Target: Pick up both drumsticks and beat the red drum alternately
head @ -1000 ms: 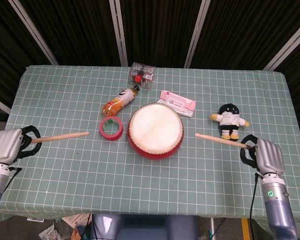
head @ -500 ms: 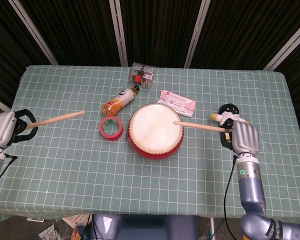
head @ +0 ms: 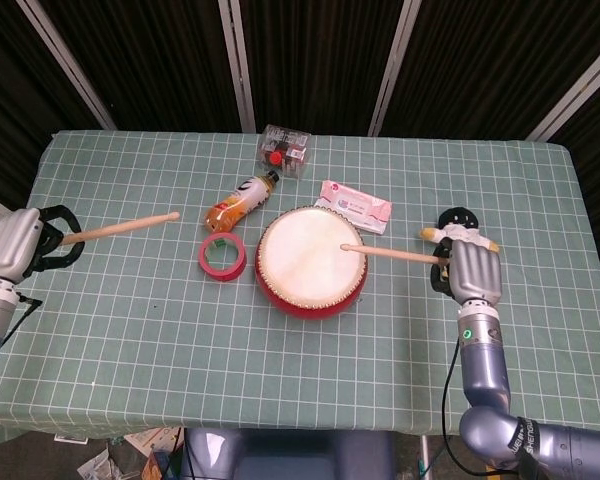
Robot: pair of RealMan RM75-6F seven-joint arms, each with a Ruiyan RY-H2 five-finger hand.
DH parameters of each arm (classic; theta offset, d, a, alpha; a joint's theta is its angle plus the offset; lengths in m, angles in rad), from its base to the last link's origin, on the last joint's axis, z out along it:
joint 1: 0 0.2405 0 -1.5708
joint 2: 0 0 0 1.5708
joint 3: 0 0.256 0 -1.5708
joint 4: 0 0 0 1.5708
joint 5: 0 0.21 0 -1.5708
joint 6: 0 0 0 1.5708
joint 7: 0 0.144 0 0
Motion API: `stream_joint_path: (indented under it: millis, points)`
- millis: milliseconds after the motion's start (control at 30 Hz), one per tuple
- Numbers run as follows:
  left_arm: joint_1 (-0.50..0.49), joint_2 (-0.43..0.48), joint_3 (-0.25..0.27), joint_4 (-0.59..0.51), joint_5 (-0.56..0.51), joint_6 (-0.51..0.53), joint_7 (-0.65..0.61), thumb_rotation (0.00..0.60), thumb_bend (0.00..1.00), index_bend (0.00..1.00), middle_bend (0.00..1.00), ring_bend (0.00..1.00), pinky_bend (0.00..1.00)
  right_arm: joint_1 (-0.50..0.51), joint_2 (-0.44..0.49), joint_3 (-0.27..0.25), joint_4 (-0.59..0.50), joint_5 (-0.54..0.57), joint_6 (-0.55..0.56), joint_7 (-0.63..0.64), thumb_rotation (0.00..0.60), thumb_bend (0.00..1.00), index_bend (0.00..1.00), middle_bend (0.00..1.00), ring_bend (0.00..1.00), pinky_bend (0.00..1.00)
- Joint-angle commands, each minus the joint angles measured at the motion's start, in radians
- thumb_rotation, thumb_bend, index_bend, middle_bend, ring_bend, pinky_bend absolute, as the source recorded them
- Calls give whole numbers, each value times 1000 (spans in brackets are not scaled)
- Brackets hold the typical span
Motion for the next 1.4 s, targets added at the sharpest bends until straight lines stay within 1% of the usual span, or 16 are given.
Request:
stream_joint_path:
  millis: [33,200,367,467,667,833,900,1000,1100,1133,1200,1267,1300,1333,1400]
  points:
    - [-28,-8,-10,-3,-16,-13,27,600,552,773,1000,1000,1000,12,-1,4,3,2,-12,1,600,672,1000,1000,1000,1000]
    - [-85,-29,-26,10,-73,-42,75,600,552,773,1000,1000,1000,34,23,38,-24,12,-30,12,600,672,1000,1000,1000,1000]
    - [-136,-59,-36,23,-128,-57,119,600,552,773,1000,1000,1000,49,58,56,-42,28,-46,12,600,672,1000,1000,1000,1000]
    - [-162,-75,-42,23,-150,-55,143,600,552,773,1000,1000,1000,53,72,62,-33,45,-58,20,600,671,1000,1000,1000,1000]
    - [-223,-109,-52,22,-204,-50,200,600,553,773,1000,1000,1000,57,106,82,-13,87,-109,70,600,672,1000,1000,1000,1000]
    - [-256,-125,-60,8,-236,-32,230,600,553,773,1000,1000,1000,62,123,116,-8,71,-135,144,600,672,1000,1000,1000,1000]
    - [-262,-127,-61,6,-246,-29,233,600,553,773,1000,1000,1000,69,123,112,-3,73,-141,148,600,672,1000,1000,1000,1000]
    - [-265,-129,-60,9,-258,-21,231,600,552,773,1000,1000,1000,100,103,72,30,90,-146,103,600,672,1000,1000,1000,1000]
    - [-259,-126,-52,13,-258,-22,222,600,552,773,1000,1000,1000,143,30,6,108,122,-141,38,600,672,1000,1000,1000,1000]
    - [-257,-124,-48,16,-256,-24,220,600,552,773,1000,1000,1000,152,11,-5,127,132,-139,25,600,672,1000,1000,1000,1000]
    - [-251,-119,-40,27,-248,-32,212,600,552,774,1000,1000,1000,183,-50,-50,193,161,-125,-32,600,672,1000,1000,1000,1000]
    - [-247,-116,-31,41,-241,-44,203,600,553,774,1000,1000,1000,215,-109,-117,273,146,-87,-122,600,672,1000,1000,1000,1000]
    - [-246,-116,-27,49,-237,-51,199,600,552,774,1000,1000,1000,229,-138,-154,316,124,-62,-170,600,672,1000,1000,1000,1000]
    - [-244,-116,-22,56,-234,-58,195,600,552,774,1000,1000,1000,243,-167,-203,366,85,-32,-228,600,672,1000,1000,1000,1000]
    - [-243,-117,-15,68,-227,-67,189,600,552,774,1000,1000,1000,253,-206,-260,432,34,7,-293,600,672,1000,1000,1000,1000]
